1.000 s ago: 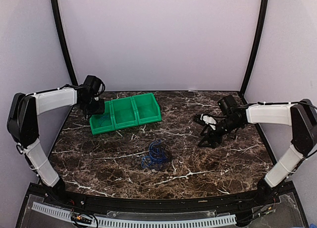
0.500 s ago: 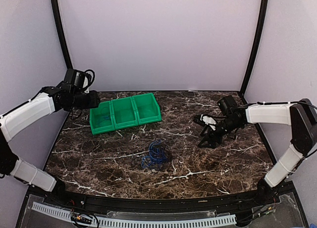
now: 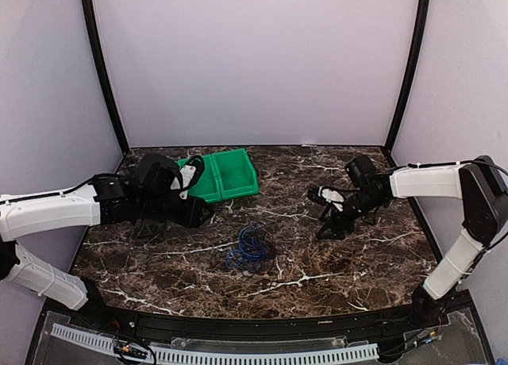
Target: Untangle the cables
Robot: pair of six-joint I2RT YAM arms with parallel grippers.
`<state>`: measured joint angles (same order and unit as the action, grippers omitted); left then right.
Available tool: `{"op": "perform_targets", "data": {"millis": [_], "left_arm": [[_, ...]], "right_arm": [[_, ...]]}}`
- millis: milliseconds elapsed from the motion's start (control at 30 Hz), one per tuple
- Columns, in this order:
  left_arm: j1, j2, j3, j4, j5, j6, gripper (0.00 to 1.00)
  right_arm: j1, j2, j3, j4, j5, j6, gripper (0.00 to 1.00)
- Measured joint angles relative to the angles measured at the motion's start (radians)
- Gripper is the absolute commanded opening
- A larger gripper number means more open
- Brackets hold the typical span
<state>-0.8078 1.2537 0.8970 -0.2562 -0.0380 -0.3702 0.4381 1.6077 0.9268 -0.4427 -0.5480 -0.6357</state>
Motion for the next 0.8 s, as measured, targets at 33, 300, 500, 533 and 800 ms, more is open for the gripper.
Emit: {"op": "perform_targets", "data": {"millis": [33, 300, 500, 533, 800], "left_arm": [[-0.024, 0.015, -0.013, 0.009, 0.001, -0.009, 0.41], [-0.242, 0.224, 0.080, 0.019, -0.102, -0.142, 0.45], [-0.277, 0.396, 0.237, -0.058, -0.183, -0.283, 0.45], [-0.277, 0.402, 0.241, -0.062, -0.189, -0.290, 0.44], [-0.275, 0.441, 0.249, -0.122, -0.255, -0.376, 0.30]], "right_arm": [[0.003, 0.003, 0.001, 0.000, 0.001, 0.000, 0.75], [0.034, 0.029, 0.010, 0.000, 0.024, 0.000, 0.74], [0.054, 0.040, 0.010, -0.001, 0.051, -0.004, 0.74], [0.055, 0.040, 0.010, -0.001, 0.053, -0.004, 0.74], [0.057, 0.040, 0.010, 0.000, 0.074, -0.008, 0.74]]}}
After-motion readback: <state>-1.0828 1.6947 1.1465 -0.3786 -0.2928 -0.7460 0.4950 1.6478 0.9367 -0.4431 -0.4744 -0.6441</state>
